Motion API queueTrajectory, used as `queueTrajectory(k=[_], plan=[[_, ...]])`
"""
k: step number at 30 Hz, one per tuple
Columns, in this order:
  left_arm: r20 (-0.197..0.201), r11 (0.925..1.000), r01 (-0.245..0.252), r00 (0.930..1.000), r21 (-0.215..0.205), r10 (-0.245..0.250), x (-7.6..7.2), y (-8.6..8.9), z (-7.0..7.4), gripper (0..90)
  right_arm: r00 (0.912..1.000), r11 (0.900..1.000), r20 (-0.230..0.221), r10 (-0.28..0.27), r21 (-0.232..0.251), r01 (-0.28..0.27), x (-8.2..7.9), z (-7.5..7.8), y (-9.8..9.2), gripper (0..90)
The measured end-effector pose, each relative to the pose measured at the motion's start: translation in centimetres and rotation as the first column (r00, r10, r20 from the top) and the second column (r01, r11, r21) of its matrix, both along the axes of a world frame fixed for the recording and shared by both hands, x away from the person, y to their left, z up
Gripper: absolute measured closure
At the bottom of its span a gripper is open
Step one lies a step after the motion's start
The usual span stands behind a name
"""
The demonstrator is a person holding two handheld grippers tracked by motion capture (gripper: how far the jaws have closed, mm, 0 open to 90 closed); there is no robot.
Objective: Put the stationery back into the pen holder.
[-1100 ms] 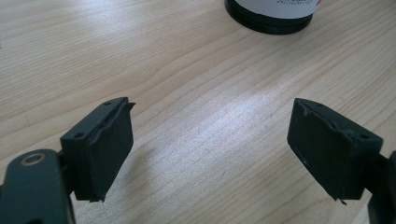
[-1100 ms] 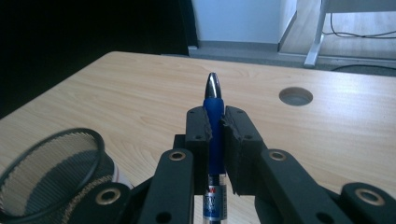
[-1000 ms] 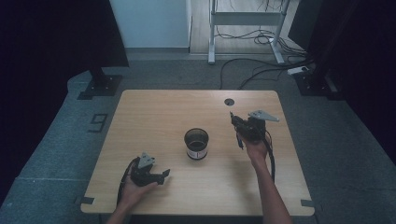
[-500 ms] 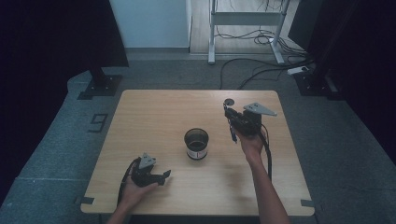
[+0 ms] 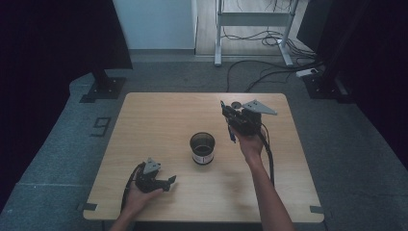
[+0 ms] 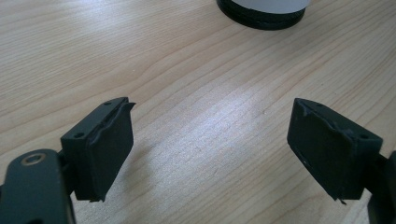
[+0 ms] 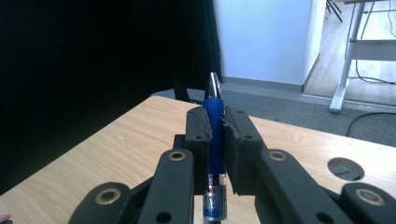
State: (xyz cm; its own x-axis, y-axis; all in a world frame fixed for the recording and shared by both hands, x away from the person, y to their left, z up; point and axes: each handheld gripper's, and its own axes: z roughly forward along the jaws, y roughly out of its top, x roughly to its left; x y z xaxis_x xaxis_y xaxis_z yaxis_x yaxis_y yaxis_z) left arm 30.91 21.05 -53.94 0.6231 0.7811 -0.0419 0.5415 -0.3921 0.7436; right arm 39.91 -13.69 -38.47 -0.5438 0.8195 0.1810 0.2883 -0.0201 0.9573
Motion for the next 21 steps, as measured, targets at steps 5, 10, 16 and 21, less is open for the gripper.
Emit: queueTrajectory(k=[5,10,16,21], plan=[[-0.004,1.0,0.0,1.0,0.005,0.0,0.0,0.0,0.0,14.5,0.9998,1.0,0.014,0.011,-0.01,-0.011,-0.2,0.5,0.8,78.8],[-0.004,1.0,0.003,1.0,0.007,-0.002,0.0,-0.1,0.0,14.5,0.9994,1.0,0.024,0.023,-0.003,-0.023,-0.3,0.8,2.0,78.8],[-0.008,1.0,0.004,1.0,0.007,-0.004,0.0,-0.1,-0.1,14.5,0.9984,0.999,0.034,0.045,-0.012,-0.045,-0.2,0.9,3.6,78.7],[-0.013,1.0,0.007,0.9999,0.005,-0.007,0.0,-0.2,-0.1,14.5,0.9976,0.998,0.034,0.06,-0.021,-0.06,0.3,0.3,5.5,78.6]])
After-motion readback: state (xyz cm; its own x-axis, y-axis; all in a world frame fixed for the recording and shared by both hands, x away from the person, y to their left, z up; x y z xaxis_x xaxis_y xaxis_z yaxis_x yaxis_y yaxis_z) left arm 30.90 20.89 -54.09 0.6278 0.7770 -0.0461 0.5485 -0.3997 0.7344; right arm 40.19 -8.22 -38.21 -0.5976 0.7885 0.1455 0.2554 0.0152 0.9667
